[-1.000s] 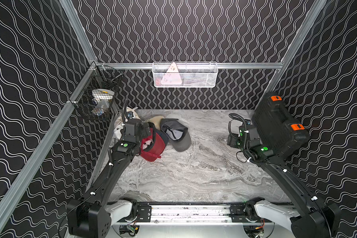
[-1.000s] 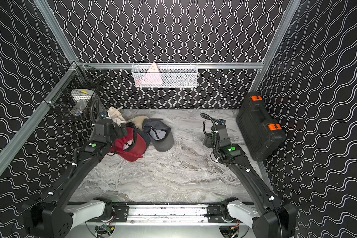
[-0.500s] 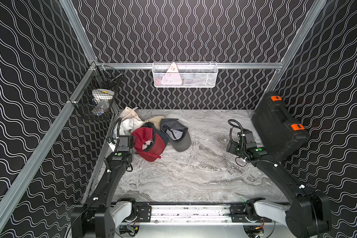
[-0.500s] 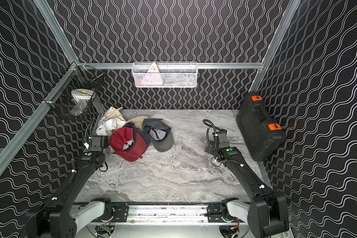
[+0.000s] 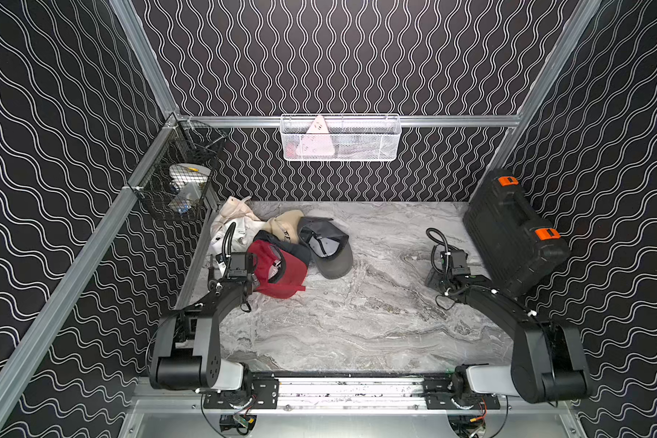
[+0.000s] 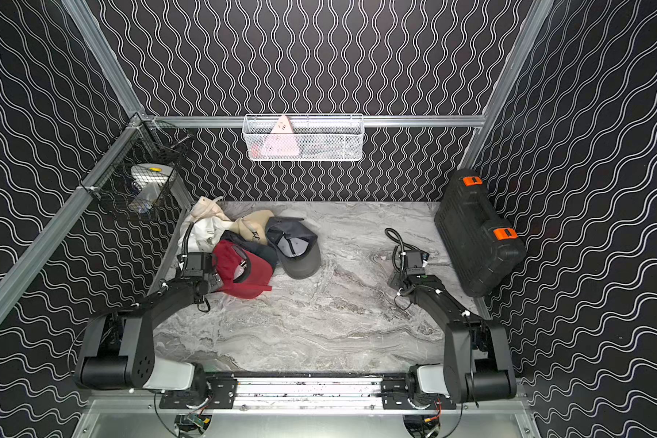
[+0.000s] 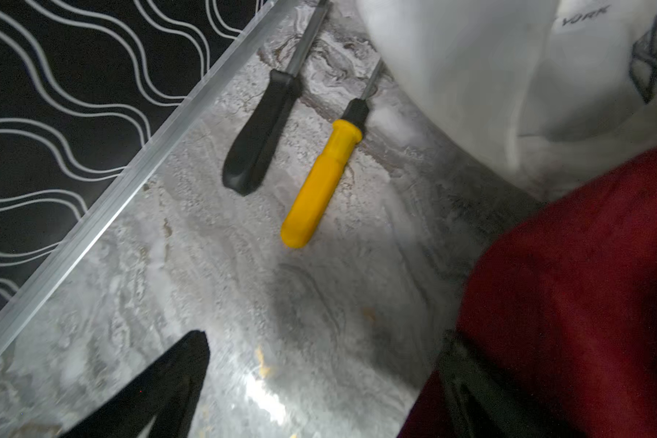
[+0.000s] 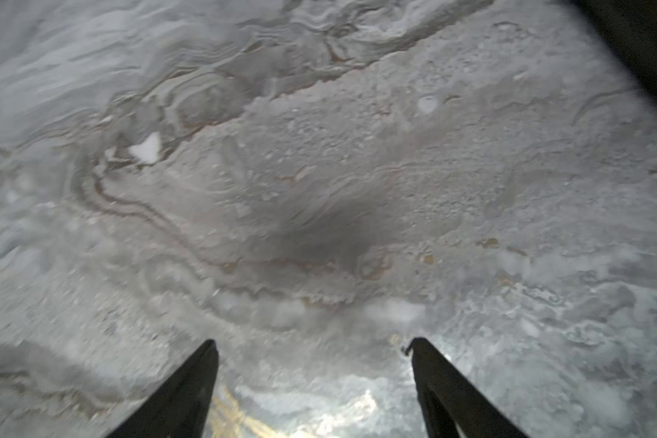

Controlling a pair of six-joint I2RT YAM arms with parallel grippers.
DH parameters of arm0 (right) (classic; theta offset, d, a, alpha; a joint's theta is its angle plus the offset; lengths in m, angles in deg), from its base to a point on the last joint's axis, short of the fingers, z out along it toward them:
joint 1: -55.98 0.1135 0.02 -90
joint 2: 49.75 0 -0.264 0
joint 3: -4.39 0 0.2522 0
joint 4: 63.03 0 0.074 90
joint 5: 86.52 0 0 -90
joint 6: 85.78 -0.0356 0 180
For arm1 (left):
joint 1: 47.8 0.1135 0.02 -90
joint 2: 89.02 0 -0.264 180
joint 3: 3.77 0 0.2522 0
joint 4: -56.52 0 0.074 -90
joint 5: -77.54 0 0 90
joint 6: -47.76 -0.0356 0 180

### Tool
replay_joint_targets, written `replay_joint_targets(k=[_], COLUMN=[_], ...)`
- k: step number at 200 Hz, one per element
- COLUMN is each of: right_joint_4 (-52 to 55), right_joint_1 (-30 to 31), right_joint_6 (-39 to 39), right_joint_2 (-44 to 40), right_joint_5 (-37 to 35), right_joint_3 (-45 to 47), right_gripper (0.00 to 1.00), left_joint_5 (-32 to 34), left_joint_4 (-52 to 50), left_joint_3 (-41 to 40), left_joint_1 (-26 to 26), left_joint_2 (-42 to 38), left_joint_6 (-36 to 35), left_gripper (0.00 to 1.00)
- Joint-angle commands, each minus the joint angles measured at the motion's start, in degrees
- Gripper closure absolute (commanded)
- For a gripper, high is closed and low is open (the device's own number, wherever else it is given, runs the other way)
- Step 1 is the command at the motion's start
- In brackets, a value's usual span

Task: Open the adjustable buckle of the baseball cap
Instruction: Reset both arms

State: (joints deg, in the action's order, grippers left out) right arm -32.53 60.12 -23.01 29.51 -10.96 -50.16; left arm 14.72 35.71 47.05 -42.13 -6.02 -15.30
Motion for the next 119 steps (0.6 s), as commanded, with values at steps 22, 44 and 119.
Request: replay_joint_targets(k=[22, 44, 119], right_joint_4=[-3.91, -2.92, -25.05], right_joint_1=[-3.81, -3.96, -3.88], right_joint_6=[-2.2, 0.4, 11.01], right_joint_2=[6.16, 10.95, 20.88], right_joint_5=[-0.77, -4.23, -13.35], right_joint_3=[-4.31, -9.25, -8.05], right_gripper=[0.22, 0.28, 0.0], left_joint_5=[-2.24, -4.21, -11.51], left_joint_4=[18.04, 24.8, 31.97], left_joint_3=[-0.56, -0.06, 2.67], left_joint_1=[-0.91, -1.77, -3.78], left_joint_2=[5.92, 8.03, 14.01], left_joint_6=[-7.93, -12.89, -18.59], left_gripper=[0.01, 0.01, 0.03])
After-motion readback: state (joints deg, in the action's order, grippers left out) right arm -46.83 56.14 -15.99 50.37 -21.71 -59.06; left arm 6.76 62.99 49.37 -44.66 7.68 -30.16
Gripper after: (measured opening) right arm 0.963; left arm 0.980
